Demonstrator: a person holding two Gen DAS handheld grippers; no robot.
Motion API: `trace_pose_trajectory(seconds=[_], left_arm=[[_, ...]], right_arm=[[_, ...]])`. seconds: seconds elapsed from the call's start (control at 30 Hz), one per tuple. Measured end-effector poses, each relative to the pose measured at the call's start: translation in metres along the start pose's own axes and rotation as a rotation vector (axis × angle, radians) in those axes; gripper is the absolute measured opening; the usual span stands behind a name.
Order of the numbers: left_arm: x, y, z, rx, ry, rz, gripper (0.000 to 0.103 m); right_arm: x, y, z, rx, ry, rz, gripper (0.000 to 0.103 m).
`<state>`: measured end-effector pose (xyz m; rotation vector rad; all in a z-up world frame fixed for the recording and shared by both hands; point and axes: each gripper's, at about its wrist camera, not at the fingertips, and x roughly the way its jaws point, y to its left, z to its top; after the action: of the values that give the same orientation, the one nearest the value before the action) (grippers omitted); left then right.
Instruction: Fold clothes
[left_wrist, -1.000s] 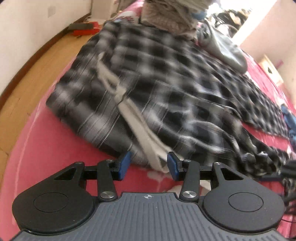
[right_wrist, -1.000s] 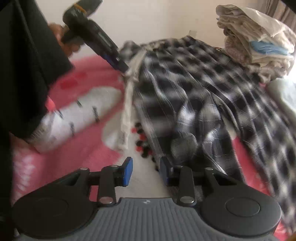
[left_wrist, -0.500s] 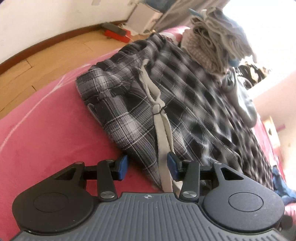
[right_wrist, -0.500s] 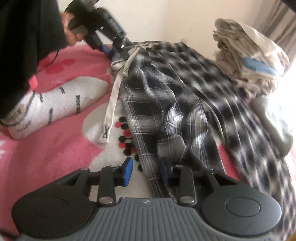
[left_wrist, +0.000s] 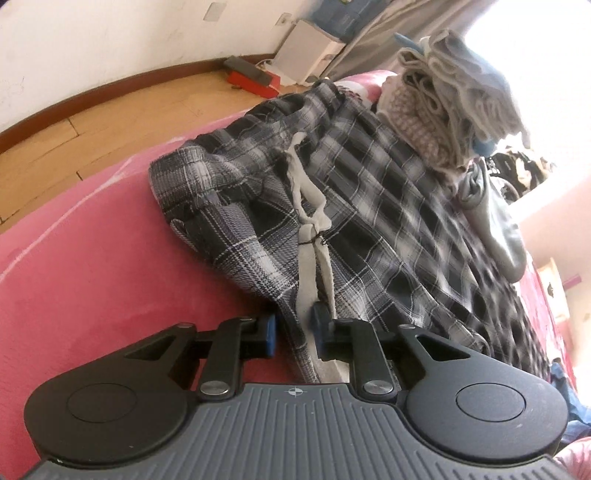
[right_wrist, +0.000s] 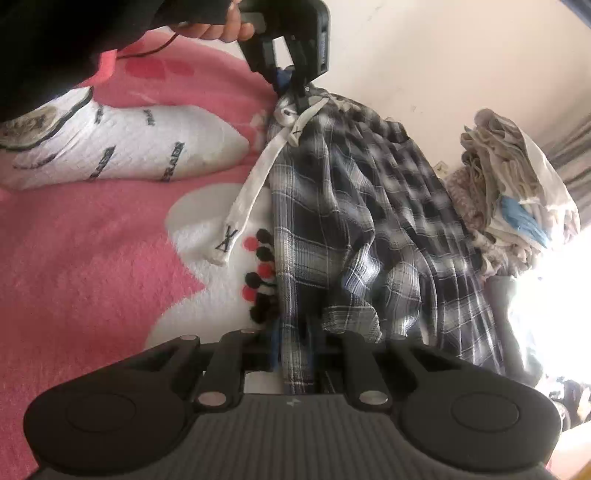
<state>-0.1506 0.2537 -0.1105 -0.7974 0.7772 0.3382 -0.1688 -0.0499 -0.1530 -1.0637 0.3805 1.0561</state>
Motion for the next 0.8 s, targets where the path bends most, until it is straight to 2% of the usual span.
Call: trace_pose_trajectory(seconds=[0.07,0.13,0.23,0.4,0.6,0.7,0.8], left_arm=[[0.000,-0.001,-0.001,0.000,-0.010,0.002,0.018],[-0.001,-0.004,-0.002,0.017,-0.027,0.011,0.014],[-0.009,-0.008,0.000,0.029,-0.055,0.021,0.006],[-0.037,-0.013,0.018,0.044,-0.060,0.001,0.005],[-0.064,-0.018,0.043,0.102,-0.007,0.019,0.005],[-0.066,-0.018,0.047,0.158,0.034,0.052,0.005],[-0.057,-0.015,0.044,0.215,0.100,0.102,0.005]], right_arm=[[0.000,-0.003,0.003,0.045,-0.004,-0.008,0.001],[-0.004,-0.009,0.006,0.102,-0.012,-0.016,0.001],[-0.015,-0.026,0.009,0.240,-0.027,0.018,0.001],[-0.034,-0.059,0.008,0.499,-0.075,0.180,0.001],[-0.045,-0.087,0.009,0.705,-0.121,0.382,0.001],[-0.035,-0.088,0.006,0.766,-0.089,0.476,0.001],[-0.032,-0.086,0.007,0.790,-0.080,0.508,0.001]])
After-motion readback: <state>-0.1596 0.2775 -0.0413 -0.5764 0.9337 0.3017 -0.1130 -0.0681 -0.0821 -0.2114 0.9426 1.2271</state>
